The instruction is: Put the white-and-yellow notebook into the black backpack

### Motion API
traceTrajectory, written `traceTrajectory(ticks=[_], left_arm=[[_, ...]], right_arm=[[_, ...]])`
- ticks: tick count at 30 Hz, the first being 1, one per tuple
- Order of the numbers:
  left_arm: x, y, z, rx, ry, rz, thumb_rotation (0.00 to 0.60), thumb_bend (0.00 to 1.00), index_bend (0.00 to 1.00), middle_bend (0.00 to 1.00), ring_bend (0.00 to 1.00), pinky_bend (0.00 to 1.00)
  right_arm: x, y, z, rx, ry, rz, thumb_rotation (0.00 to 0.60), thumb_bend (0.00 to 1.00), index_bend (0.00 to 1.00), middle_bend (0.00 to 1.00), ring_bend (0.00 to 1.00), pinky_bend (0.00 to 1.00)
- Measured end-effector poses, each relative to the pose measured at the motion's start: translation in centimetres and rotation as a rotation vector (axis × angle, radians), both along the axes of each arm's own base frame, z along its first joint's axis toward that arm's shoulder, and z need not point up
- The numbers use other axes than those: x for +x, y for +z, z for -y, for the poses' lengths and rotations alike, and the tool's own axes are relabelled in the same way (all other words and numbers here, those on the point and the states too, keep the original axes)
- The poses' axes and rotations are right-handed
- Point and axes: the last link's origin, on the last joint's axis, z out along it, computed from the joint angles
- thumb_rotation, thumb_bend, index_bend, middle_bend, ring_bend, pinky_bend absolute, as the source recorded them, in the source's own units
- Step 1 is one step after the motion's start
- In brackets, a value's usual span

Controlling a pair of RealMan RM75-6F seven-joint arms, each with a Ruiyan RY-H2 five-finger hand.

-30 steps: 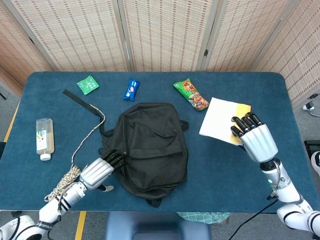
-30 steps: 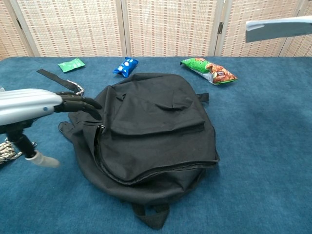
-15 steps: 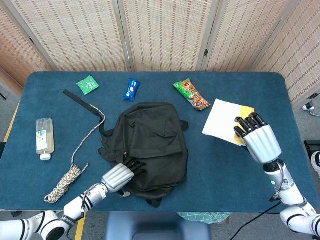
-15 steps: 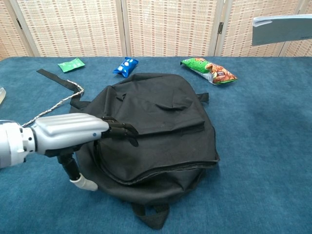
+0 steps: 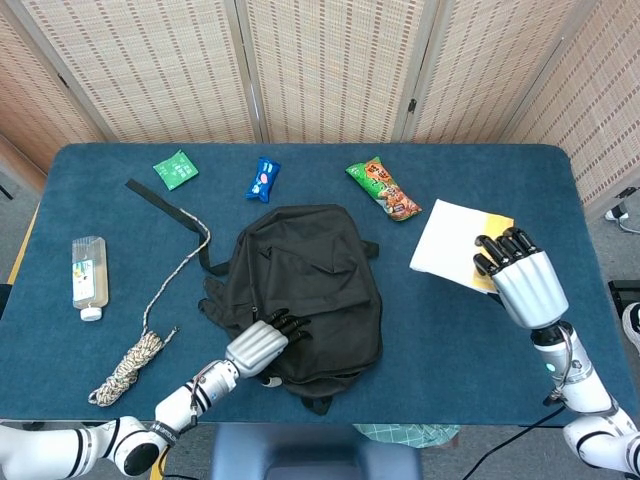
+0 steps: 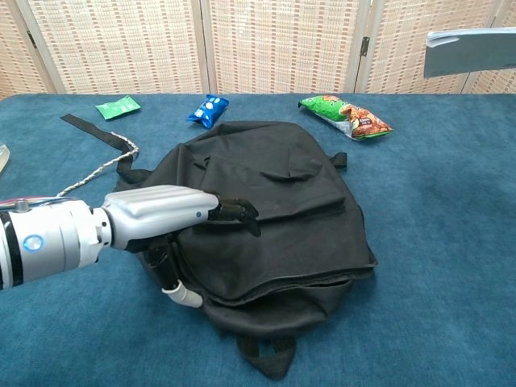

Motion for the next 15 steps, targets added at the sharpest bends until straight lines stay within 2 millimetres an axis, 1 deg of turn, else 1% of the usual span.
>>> traceTrajectory(ticks=[9, 15], left_arm=[[1.1, 1.9, -0.1, 0.058, -0.005, 0.023, 0.6, 0.21, 0.23, 0.11, 0.11, 0.02], [1.5, 2.0, -0.2, 0.078, -0.029, -0.009, 0.6, 0.21, 0.23, 0.11, 0.11, 0.02]], right_arm=[[-0.3, 0.1, -0.1, 0.004, -0.003, 0.009, 0.6, 0.45, 0.74, 0.47, 0.53, 0.4], [-0.6, 0.1, -0.2, 0.01, -0.006, 0.01, 0.6, 0.45, 0.74, 0.47, 0.54, 0.4]])
